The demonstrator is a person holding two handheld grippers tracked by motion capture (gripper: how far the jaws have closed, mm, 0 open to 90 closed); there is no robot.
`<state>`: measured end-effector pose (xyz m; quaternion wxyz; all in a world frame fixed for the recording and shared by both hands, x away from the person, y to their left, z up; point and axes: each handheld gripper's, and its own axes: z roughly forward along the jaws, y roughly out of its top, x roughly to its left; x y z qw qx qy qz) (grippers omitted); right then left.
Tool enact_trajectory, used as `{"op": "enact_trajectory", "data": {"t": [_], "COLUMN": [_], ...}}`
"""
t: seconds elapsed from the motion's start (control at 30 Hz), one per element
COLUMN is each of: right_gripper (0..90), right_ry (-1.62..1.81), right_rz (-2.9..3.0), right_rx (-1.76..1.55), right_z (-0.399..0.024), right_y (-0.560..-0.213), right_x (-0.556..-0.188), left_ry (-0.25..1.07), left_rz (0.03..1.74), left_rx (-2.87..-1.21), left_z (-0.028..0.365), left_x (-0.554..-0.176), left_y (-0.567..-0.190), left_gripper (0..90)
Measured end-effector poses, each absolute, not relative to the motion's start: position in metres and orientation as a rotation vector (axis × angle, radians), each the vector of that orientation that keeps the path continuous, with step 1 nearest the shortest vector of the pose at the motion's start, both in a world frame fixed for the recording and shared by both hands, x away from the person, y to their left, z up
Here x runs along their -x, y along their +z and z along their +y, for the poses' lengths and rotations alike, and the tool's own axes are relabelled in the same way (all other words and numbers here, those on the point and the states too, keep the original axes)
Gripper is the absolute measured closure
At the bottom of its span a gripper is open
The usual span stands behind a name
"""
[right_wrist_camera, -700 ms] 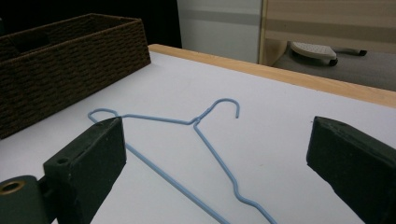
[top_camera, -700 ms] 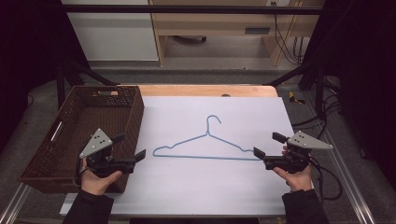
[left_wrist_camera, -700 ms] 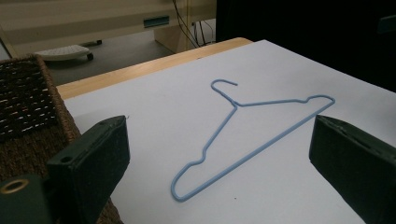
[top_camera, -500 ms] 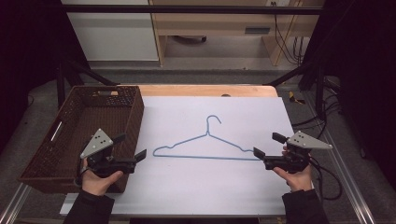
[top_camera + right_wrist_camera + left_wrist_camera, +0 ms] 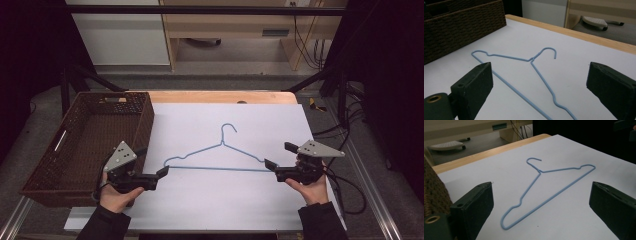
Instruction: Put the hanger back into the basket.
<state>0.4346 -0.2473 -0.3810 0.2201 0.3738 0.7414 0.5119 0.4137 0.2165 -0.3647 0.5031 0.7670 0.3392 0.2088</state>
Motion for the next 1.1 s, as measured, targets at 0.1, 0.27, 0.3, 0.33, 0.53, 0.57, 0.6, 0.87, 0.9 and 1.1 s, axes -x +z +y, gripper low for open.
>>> {"op": "enact_trajectory", "data": {"t": [0.1,0.27,0.3,0.33,0.53,0.57,0.6,0.87,0.9,1.1], "right_gripper": [7.9,9.5,10.2,10.2,12.3,12.3,12.5,14.0,14.1,14.7], "right_ry": [1.407,1.369,1.349,1.349,1.302,1.302,1.295,1.231,1.230,1.192], "right_rz": [2.069,2.109,2.125,2.125,2.198,2.198,2.207,2.287,2.290,2.313], "right_rx": [-1.030,-1.009,-1.006,-1.006,-0.991,-0.991,-0.995,-1.008,-1.004,-1.023], "right_z": [-0.244,-0.232,-0.225,-0.225,-0.203,-0.203,-0.200,-0.178,-0.177,-0.172], "right_y": [-0.381,-0.381,-0.381,-0.381,-0.384,-0.384,-0.385,-0.397,-0.398,-0.405], "right_x": [-0.436,-0.443,-0.447,-0.447,-0.468,-0.468,-0.471,-0.504,-0.507,-0.525], "left_ry": [0.500,0.476,0.470,0.470,0.454,0.454,0.450,0.437,0.437,0.432], "left_rz": [0.813,0.797,0.798,0.798,0.797,0.797,0.797,0.803,0.803,0.802], "left_rx": [-1.863,-1.888,-1.893,-1.893,-1.915,-1.915,-1.920,-1.936,-1.936,-1.944], "left_z": [0.212,0.204,0.202,0.202,0.196,0.196,0.195,0.193,0.193,0.192], "left_x": [-0.413,-0.414,-0.414,-0.414,-0.416,-0.416,-0.416,-0.419,-0.419,-0.421], "left_y": [-0.367,-0.371,-0.373,-0.373,-0.379,-0.379,-0.380,-0.386,-0.386,-0.388], "left_gripper": [5.2,5.2,5.2,5.2,5.3,5.4,5.4,5.3,5.4,5.4]}}
